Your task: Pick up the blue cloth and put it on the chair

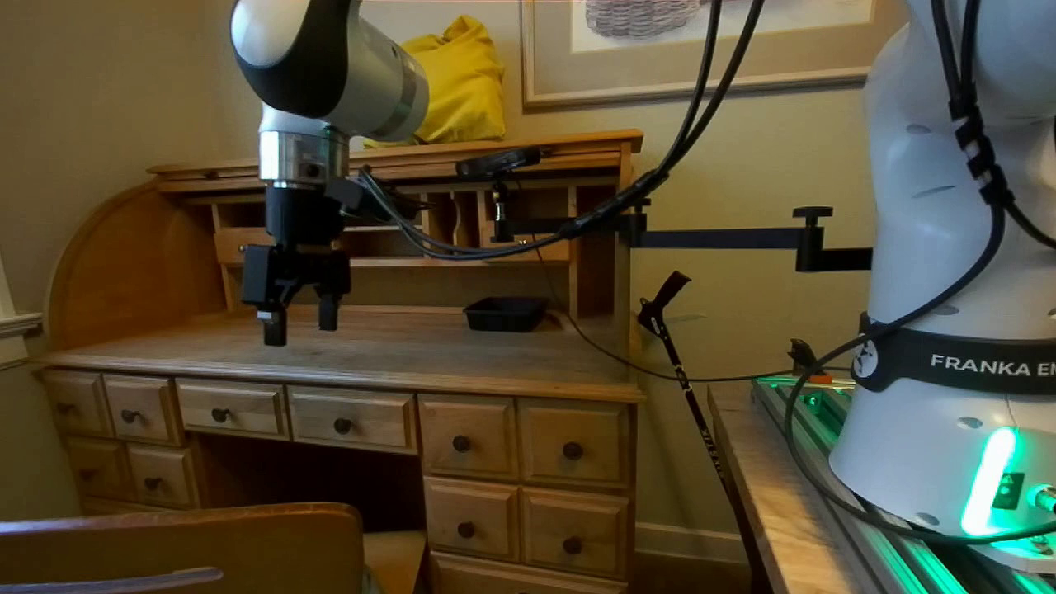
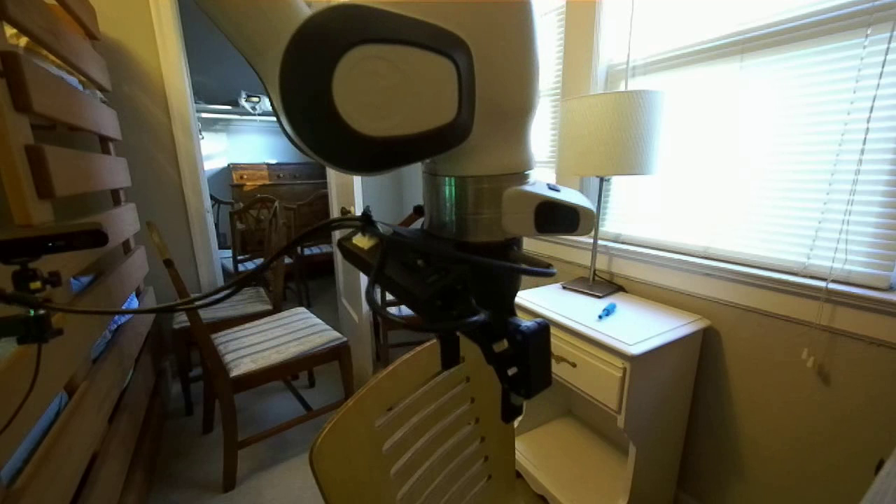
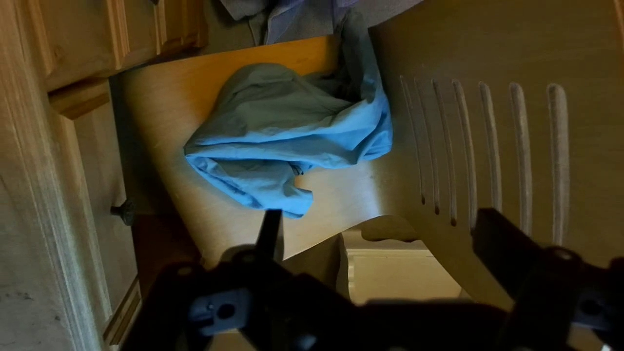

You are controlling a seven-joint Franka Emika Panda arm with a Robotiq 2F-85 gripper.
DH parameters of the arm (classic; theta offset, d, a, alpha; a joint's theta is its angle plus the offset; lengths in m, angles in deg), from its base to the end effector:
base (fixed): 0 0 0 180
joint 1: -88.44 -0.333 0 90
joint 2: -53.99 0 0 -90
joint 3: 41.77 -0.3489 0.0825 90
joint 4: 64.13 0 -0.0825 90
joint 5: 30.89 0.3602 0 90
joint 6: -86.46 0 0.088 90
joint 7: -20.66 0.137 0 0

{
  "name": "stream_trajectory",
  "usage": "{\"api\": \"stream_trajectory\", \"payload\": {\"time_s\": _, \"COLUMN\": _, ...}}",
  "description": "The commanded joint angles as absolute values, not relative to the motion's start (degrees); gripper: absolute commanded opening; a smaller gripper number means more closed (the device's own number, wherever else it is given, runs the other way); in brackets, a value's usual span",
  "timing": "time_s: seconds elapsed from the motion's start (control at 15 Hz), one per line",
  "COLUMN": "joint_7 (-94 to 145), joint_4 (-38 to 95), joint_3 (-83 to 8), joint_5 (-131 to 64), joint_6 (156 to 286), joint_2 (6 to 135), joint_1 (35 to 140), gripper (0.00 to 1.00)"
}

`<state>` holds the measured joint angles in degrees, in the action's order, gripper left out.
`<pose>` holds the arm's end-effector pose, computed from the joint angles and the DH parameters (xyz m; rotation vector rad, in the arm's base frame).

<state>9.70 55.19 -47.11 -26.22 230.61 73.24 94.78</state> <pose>0.5940 -0.0115 0.2928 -3.0625 -0.1585 -0.1625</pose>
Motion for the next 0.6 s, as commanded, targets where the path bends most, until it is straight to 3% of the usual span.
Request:
{"api": "stream_trajectory", "payload": {"time_s": 0.0, "joint_7": 9.1, "joint_4": 59.8, "joint_3": -46.6, "joint_5": -24.3, "joint_6": 229.4, "joint_2": 68.4, "joint_1": 94.1, "gripper": 1.0}}
{"api": "stream_trajectory", "payload": {"time_s": 0.53, "joint_7": 7.3, "joint_4": 59.3, "joint_3": -46.0, "joint_5": -25.0, "joint_6": 229.6, "joint_2": 69.3, "joint_1": 93.6, "gripper": 1.0}}
